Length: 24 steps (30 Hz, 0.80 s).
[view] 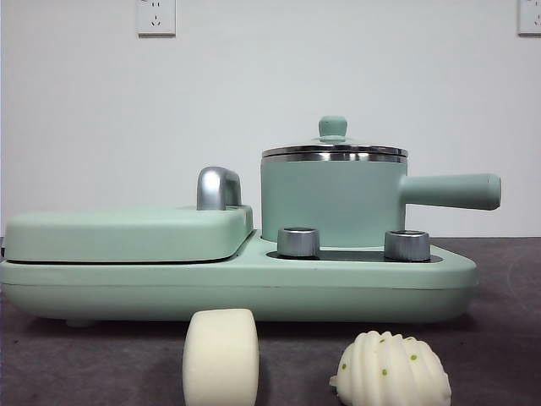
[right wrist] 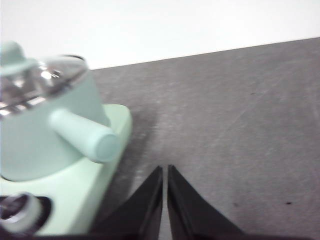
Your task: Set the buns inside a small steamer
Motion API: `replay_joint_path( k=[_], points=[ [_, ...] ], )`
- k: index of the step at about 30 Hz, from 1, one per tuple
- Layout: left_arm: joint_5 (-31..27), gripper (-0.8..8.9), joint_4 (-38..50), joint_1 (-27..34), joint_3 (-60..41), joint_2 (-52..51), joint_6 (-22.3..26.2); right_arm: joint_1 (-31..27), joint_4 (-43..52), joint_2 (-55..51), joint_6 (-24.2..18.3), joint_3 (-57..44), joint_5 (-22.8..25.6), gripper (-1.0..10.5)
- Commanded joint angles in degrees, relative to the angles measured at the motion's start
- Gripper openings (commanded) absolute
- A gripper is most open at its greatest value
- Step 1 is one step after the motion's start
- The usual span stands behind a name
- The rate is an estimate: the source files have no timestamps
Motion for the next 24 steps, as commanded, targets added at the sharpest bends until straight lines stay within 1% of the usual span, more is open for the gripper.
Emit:
replay_joint_path(
  k=[1, 4, 7, 9, 13, 17, 20, 24],
  points=[
    [1.3, 0.16, -1.8, -0.8, 2.7, 1.7, -2.3, 0.1, -1.9, 0.7, 5.5, 4.7, -1.0, 0.1],
    [2.9, 0.16, -4.1, -1.7, 5.7, 4.2, -3.2, 0.2, -6.1, 2.6, 6.8, 9.7, -2.0, 0.1],
    [5.4, 0.16, -4.5, -2.9, 8.9, 7.3, -3.3, 0.3, -9.2, 5.7, 6.9, 15.1, -4.2, 0.1],
    [7.1, 0.16, -4.6, -3.7, 11.9, 10.1, -3.2, 0.3, -11.0, 8.1, 6.8, 19.1, -6.5, 0.1],
    [9.7, 0.16, -6.3, -5.2, 19.2, 16.6, -2.8, 0.3, -14.2, 14.0, 6.0, 26.8, -12.7, 0.1],
    [13.7, 0.16, -9.0, -6.7, 27.5, 24.3, -1.0, 0.3, -17.0, 20.7, 1.9, 34.0, -20.7, 0.1],
    [16.8, 0.16, -11.6, -7.9, 33.6, 30.1, 1.6, 0.3, -19.9, 25.5, -0.8, 38.8, -24.2, 0.1],
    [20.7, 0.16, -15.4, -9.4, 40.7, 37.3, 4.6, 0.3, -24.7, 30.9, -5.1, 44.6, -27.0, 0.1]
  ],
)
